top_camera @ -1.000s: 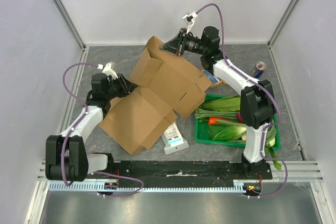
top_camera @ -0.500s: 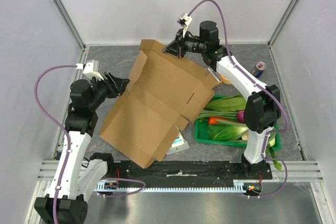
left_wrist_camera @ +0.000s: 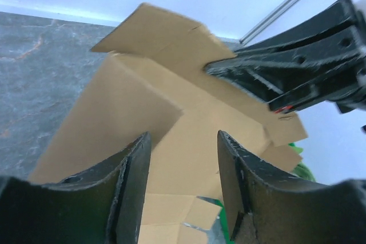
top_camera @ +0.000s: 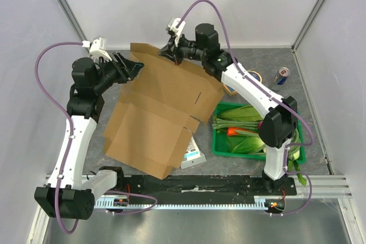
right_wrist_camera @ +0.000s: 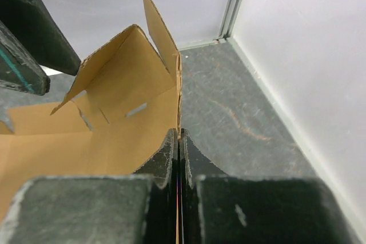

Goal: Fold the paper box

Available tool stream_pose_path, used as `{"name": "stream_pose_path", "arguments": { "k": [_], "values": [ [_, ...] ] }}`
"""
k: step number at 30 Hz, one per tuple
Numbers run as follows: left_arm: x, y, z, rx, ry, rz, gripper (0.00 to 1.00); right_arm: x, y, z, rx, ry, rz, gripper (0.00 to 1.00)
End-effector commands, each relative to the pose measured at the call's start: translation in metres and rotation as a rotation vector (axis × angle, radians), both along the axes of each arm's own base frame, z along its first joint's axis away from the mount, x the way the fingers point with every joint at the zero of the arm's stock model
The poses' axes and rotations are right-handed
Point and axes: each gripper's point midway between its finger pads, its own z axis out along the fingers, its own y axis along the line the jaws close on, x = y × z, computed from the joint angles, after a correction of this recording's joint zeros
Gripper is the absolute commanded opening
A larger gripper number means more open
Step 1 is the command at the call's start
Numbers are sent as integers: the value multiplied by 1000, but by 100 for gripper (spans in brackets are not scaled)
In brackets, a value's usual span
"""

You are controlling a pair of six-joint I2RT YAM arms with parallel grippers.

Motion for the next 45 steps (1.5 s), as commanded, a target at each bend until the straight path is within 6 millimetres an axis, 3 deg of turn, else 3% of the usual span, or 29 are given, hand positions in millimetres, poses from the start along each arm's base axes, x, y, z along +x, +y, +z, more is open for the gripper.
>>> {"name": "stream_pose_path", "arguments": {
  "k": [1, 10, 12, 13, 15, 23, 38, 40, 41, 43, 44, 45],
  "values": [
    [2, -4, 37, -142, -28, 22, 61, 15, 21, 15, -39, -247, -50, 0],
    [21, 6, 53, -585, 209, 154, 64, 19, 44, 13, -104, -395, -51, 0],
    [33, 5, 50, -651, 294, 179, 65, 16, 47, 11, -116, -415, -49, 0],
    [36, 4, 34, -658, 384, 203, 64, 16, 48, 11, -119, -423, -53, 0],
    [46, 1, 21, -697, 488, 219, 64, 13, 49, 11, -120, -429, -44, 0],
    [67, 9, 8, -731, 543, 314, 66, -4, 59, 10, -147, -483, -16, 0],
    [81, 23, -13, -642, 534, 397, 30, -12, 69, 24, -157, -572, -57, 0],
    [84, 24, -6, -610, 476, 378, 23, -10, 70, 25, -153, -574, -76, 5],
    [88, 37, -9, -614, 462, 396, 16, -8, 68, 26, -154, -572, -91, 13],
    [92, 42, 1, -621, 405, 358, 10, -6, 66, 26, -153, -567, -110, 23],
    [93, 45, -2, -621, 402, 358, 7, -5, 65, 26, -146, -551, -122, 41],
    [96, 53, -1, -622, 386, 366, 2, 0, 60, 27, -149, -538, -163, 50]
  ]
}}
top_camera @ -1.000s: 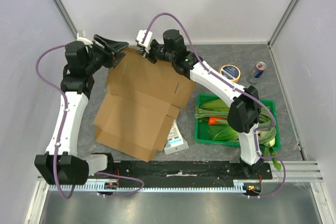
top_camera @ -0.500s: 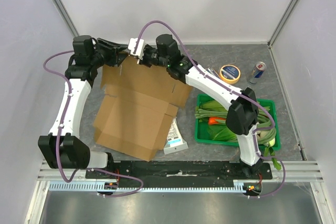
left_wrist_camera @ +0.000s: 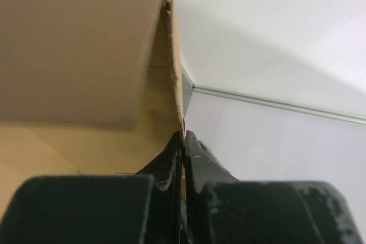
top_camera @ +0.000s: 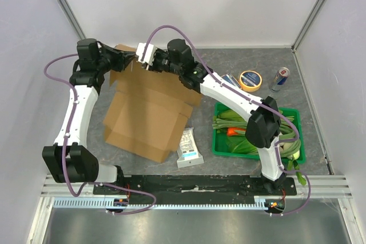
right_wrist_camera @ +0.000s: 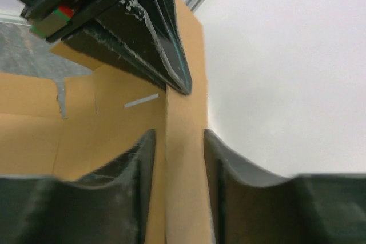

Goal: Fold the paper box

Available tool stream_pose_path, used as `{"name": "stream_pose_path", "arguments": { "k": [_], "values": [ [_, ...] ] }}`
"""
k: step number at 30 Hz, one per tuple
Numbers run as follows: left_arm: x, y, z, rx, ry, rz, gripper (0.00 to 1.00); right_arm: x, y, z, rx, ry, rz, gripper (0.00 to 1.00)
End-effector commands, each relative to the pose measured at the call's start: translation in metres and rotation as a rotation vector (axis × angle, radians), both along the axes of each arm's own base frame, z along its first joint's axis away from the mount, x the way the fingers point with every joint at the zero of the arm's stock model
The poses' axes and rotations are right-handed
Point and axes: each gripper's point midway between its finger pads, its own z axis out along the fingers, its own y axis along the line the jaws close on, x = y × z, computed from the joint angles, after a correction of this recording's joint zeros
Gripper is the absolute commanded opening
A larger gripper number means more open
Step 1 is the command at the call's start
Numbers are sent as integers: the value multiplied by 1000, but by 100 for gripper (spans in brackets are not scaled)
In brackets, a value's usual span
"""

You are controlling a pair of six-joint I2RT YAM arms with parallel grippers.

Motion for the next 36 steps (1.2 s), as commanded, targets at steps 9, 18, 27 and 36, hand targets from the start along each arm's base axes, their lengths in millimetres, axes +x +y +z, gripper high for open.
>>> {"name": "stream_pose_path", "arguments": {
  "k": [9, 18, 27, 36],
  "values": [
    [26, 57, -5, 6, -146, 79, 2, 2, -68, 62, 351, 410, -475, 94],
    [26, 51, -53, -158, -104, 93, 2, -80, -39, 62, 767, 1049, -169, 93],
    [10, 56, -83, -283, -48, 169, 2, -77, -40, -6, 1019, 1254, -218, 88],
    [15, 58, -83, -296, -32, 146, 2, -48, -52, -34, 1193, 1350, -280, 81]
  ]
}}
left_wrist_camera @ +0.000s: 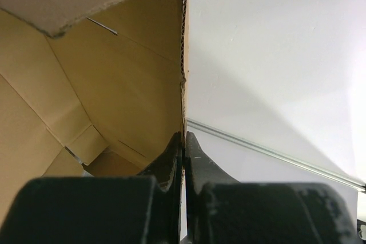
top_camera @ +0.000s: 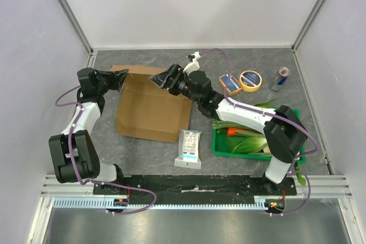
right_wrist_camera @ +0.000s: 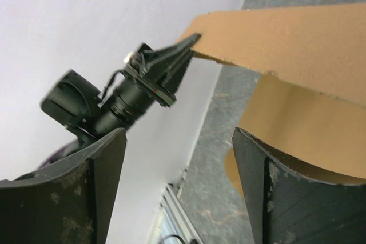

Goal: Fold the paper box

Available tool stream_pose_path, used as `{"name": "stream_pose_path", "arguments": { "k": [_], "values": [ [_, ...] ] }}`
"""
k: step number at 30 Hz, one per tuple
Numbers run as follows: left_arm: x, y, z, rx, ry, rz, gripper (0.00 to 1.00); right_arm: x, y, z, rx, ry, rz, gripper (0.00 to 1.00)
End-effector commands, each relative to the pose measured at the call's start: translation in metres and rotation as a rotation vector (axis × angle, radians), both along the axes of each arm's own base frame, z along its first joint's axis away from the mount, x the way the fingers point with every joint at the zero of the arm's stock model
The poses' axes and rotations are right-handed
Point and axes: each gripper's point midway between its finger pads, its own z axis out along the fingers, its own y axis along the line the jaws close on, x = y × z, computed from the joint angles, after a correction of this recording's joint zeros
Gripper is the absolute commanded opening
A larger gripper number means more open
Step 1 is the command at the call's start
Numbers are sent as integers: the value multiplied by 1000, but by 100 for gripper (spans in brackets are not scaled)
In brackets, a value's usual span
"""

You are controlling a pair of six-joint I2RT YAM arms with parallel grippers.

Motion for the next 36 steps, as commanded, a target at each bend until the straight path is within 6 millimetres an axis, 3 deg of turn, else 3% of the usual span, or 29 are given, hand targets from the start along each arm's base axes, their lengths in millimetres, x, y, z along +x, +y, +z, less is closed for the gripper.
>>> {"name": "stream_pose_path", "arguments": {
  "k": [1, 3, 12, 14, 16, 19, 23, 36],
  "values": [
    [4, -2, 25, -33, -59, -23, 2, 27, -11, 22, 189, 23, -102, 78],
    [4, -1, 21, -30, -50, -29, 2, 40, -12, 11, 172, 70, -132, 77],
    [3, -3, 18, -16, -48, -52, 2, 62, -18, -15, 261, 213, -180, 70],
    [3, -3, 17, -11, -47, -56, 2, 67, -18, -18, 275, 228, -185, 62],
    [2, -3, 16, -10, -44, -53, 2, 70, -16, -23, 285, 246, -177, 61],
    [2, -3, 15, -7, -45, -59, 2, 71, -17, -24, 302, 250, -184, 60],
    [1, -4, 15, 4, -48, -66, 2, 79, -18, -28, 326, 279, -206, 52],
    [-8, -7, -2, 56, -37, -93, 2, 98, -20, -36, 378, 394, -302, 49]
  ]
}}
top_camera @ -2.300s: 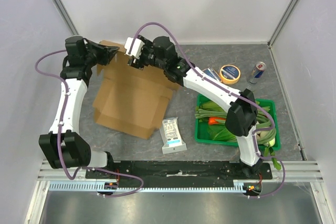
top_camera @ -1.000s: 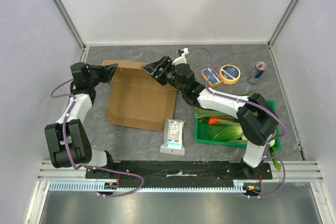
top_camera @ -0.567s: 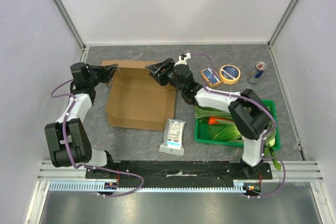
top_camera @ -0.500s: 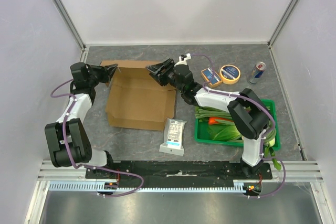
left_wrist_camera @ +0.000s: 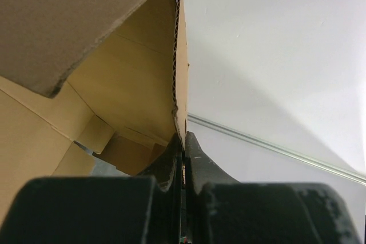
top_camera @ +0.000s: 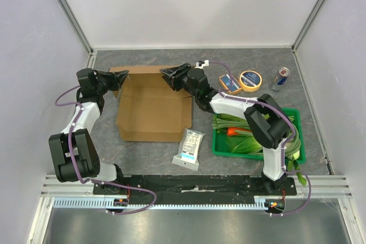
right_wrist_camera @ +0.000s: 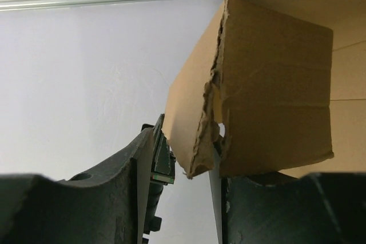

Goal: Fold the paper box

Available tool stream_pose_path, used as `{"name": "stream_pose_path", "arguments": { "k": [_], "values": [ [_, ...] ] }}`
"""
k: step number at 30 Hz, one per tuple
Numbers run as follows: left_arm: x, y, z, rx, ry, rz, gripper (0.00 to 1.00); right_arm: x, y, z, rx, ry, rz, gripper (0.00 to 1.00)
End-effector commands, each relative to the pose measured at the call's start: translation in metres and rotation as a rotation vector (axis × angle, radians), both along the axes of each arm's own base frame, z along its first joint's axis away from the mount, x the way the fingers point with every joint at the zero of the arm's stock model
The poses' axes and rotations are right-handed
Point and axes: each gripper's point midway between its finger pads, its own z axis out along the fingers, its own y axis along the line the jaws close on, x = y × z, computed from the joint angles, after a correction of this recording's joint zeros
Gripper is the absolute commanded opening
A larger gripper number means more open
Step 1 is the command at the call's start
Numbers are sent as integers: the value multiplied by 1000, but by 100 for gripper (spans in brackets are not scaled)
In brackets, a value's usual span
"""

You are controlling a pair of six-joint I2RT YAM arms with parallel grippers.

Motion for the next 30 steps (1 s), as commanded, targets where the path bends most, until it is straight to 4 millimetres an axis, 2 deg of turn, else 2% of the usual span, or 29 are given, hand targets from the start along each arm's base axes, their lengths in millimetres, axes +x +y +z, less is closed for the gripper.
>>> {"name": "stream_pose_path", "arguments": {
  "k": [1, 2, 3, 4, 5, 7, 11, 14, 15, 17, 19, 22, 23, 24, 26, 27, 30],
  "values": [
    [-7, -7, 2, 47, -39, -64, 2, 18, -6, 21, 37, 20, -87, 48],
    [-7, -7, -1, 49, -34, -63, 2, 16, -6, 15, 6, 40, -90, 48],
    [-8, -6, -1, 51, -33, -56, 2, 14, -2, 18, -25, 27, -85, 50],
    [-8, -5, -3, 54, -31, -54, 2, 10, -2, 25, -45, 13, -85, 56],
    [-8, -5, -3, 55, -32, -54, 2, 6, -1, 19, -92, 27, -81, 61],
    [-7, -6, -3, 58, -35, -56, 2, -3, 2, 22, -124, 24, -89, 71],
    [-6, -6, -1, 54, -41, -61, 2, -16, 2, 12, -132, 78, -110, 75],
    [-6, -6, -3, 49, -36, -61, 2, -24, 6, 18, -153, 73, -108, 78],
    [-5, -7, -1, 48, -40, -64, 2, -31, 13, 29, -172, 43, -97, 79],
    [-5, -6, -2, 45, -38, -63, 2, -35, 12, 36, -250, -1, -107, 88],
    [-5, -8, -4, 44, -33, -70, 2, -38, 16, 27, -252, 11, -97, 93],
    [-5, -8, -5, 43, -33, -73, 2, -33, 19, 20, -202, 30, -85, 92],
    [-6, -8, -5, 47, -34, -82, 2, -30, 22, 27, -180, 10, -80, 90],
    [-7, -10, -4, 55, -40, -103, 2, -24, 20, 27, -178, 12, -87, 84],
    [-9, -11, -7, 50, -30, -120, 2, -18, 18, 24, -163, 16, -108, 81],
    [-10, -13, -9, 44, -24, -124, 2, -12, 13, 26, -131, 14, -127, 74],
    [-12, -12, -8, 41, -32, -121, 2, -2, 13, 23, -51, 45, -136, 63]
  ]
}}
